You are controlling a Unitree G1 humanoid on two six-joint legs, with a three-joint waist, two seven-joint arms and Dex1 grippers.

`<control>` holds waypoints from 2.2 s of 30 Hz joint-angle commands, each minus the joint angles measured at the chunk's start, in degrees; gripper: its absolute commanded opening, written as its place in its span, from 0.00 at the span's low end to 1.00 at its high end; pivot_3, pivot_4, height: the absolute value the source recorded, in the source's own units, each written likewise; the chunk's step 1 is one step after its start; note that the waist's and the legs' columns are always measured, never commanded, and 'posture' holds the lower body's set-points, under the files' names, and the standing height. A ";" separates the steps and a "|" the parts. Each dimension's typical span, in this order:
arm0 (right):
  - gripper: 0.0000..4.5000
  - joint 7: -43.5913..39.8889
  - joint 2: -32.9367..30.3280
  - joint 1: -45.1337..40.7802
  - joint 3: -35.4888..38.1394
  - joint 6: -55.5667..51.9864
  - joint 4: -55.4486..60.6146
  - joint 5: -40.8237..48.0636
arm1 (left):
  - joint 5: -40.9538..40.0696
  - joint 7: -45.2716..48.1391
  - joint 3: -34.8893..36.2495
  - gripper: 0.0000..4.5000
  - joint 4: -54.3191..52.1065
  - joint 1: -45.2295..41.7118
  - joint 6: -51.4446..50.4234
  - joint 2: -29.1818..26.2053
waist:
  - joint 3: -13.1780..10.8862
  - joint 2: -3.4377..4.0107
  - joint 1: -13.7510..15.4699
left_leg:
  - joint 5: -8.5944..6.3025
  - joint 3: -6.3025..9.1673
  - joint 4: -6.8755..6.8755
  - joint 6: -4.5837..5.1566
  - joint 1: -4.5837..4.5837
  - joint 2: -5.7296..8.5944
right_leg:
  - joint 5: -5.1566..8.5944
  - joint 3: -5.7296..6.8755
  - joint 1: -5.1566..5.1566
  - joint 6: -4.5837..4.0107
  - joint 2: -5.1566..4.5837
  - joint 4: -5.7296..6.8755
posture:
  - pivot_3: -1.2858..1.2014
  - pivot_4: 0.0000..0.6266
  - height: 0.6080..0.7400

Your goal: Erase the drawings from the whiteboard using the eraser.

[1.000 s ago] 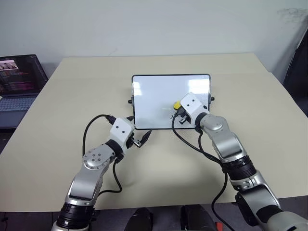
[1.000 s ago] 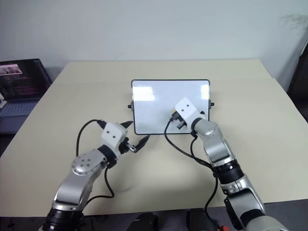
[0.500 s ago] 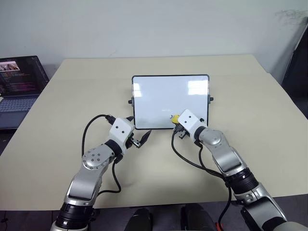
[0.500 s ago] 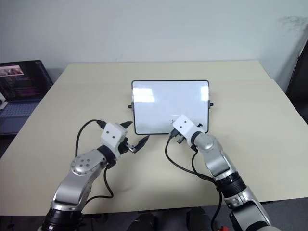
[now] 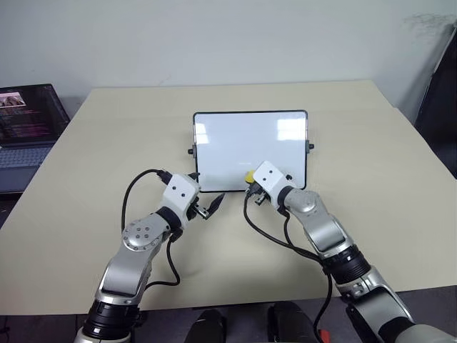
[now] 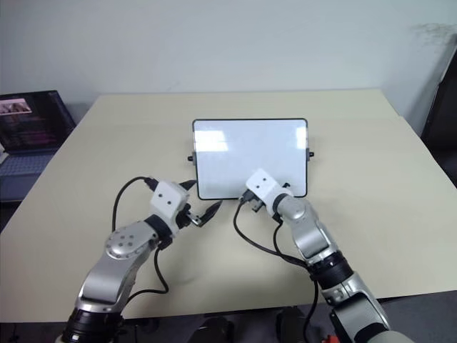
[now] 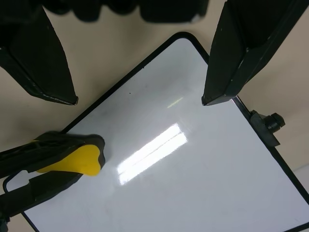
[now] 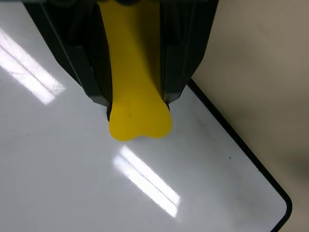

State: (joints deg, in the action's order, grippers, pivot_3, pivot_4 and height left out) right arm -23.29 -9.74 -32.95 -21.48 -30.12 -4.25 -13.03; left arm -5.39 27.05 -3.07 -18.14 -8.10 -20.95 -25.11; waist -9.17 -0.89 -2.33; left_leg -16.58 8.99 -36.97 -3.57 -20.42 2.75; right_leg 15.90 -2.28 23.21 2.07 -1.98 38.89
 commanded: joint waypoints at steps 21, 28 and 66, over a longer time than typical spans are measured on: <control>0.23 -0.88 -6.59 2.88 1.11 3.07 -0.75 -1.29 | 0.56 -0.21 0.36 1.00 -1.76 -1.32 1.26 -0.18 | 0.00 -0.01 0.73 | 0.00 0.07 0.00 -0.01 -0.06 0.01 | 0.00 0.04 -0.01 -0.01 0.00 -0.03 | 0.52 0.24 1.00; 0.23 -1.39 -11.03 4.67 3.18 3.95 0.13 -0.69 | 0.57 -0.19 0.54 1.00 -1.53 -1.50 1.52 -0.28 | 0.01 -0.02 0.78 | 0.00 0.06 -0.02 0.00 -0.05 0.02 | 0.00 0.04 -0.05 0.00 0.00 -0.04 | 0.52 0.24 1.00; 0.23 2.03 -13.91 10.22 27.65 -39.93 30.61 13.02 | 0.00 2.63 -0.64 1.00 1.99 -1.63 5.31 0.59 | -0.07 -0.02 0.78 | 0.05 0.15 0.08 -0.21 -0.41 -0.01 | 0.00 0.04 0.10 0.00 -0.03 -0.38 | 0.52 0.24 1.00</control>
State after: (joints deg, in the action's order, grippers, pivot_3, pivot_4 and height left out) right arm -22.31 -23.91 -23.06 4.06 -68.89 24.70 -0.80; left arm -5.34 29.51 -3.63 -15.29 -8.79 -16.84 -24.71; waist -9.24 -0.92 -1.55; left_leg -16.53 9.13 -36.89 -3.79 -20.83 2.74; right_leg 15.90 -2.25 23.31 2.07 -2.01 38.52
